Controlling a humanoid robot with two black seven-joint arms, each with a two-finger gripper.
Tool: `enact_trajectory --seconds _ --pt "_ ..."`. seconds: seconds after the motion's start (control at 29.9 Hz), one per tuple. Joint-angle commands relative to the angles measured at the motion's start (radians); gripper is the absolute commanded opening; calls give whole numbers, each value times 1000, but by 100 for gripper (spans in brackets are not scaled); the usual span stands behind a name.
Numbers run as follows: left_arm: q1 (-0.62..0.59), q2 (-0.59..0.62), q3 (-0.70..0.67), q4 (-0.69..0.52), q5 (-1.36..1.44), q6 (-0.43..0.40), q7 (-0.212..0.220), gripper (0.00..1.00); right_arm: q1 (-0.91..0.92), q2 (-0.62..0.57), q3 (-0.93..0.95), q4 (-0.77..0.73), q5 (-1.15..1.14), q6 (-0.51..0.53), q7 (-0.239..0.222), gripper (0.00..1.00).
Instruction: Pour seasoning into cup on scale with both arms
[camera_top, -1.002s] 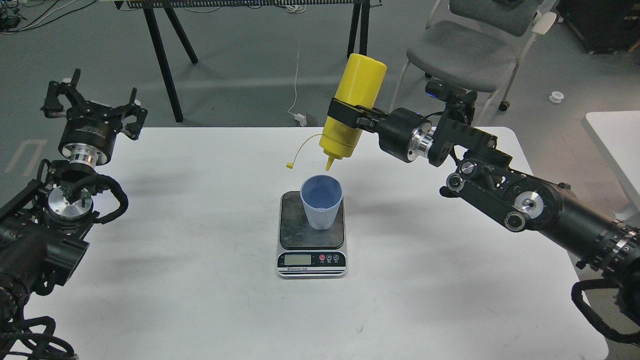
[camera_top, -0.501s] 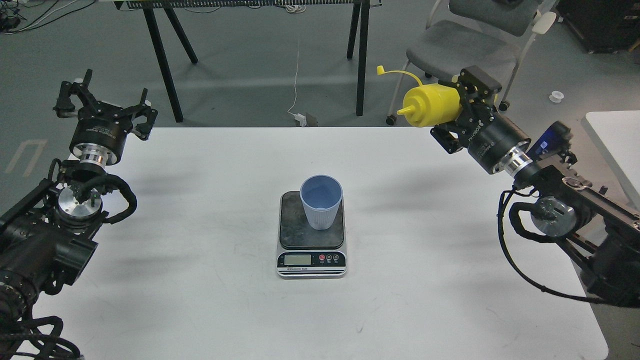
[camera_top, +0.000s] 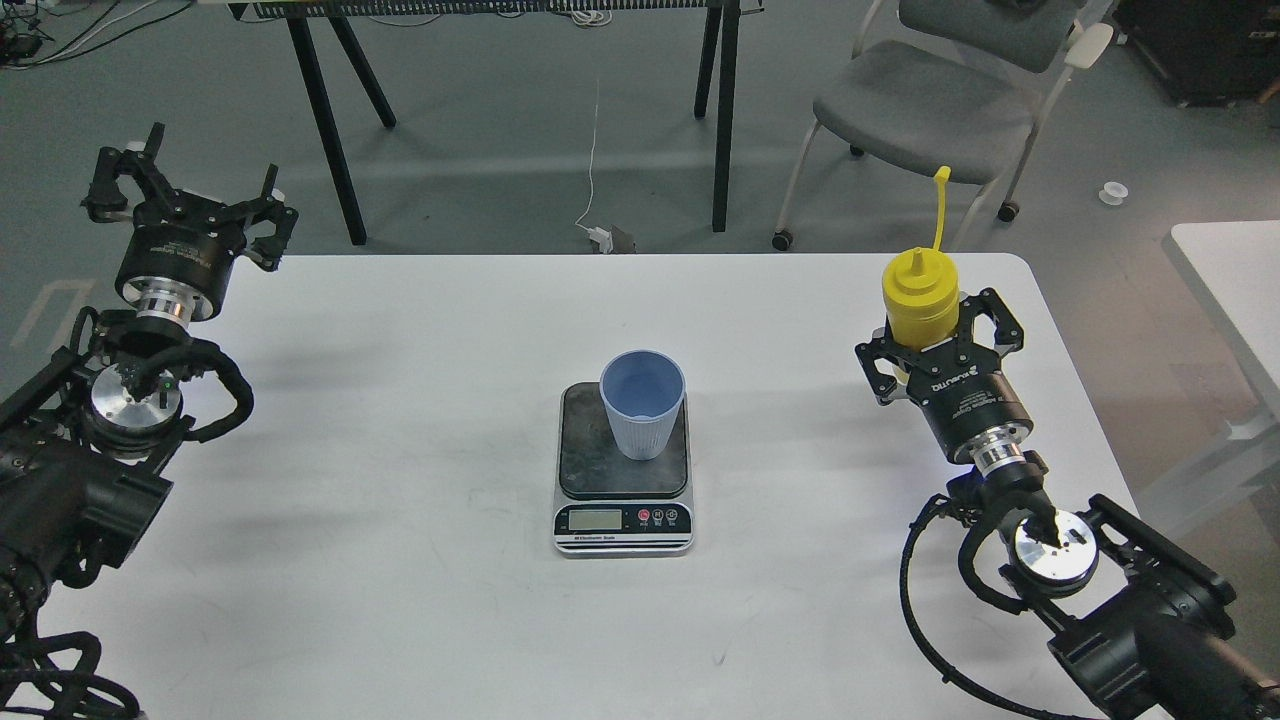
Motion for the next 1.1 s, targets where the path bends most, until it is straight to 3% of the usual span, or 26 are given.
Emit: enact_trajectory --seconds 0.0,0.84,1.0,1.07 --pt "1 0 0 2 1 -1 1 100 -5 63 -2 -60 1 0 0 42" --pt "-16 -11 40 13 2 2 4 100 -51 161 -14 -126 14 0 2 45" --pt "-17 -17 40 13 2 2 1 100 -59 161 -16 -109 14 0 3 56" --pt "-17 -23 40 11 2 2 1 100 -59 161 -16 -109 14 0 3 65"
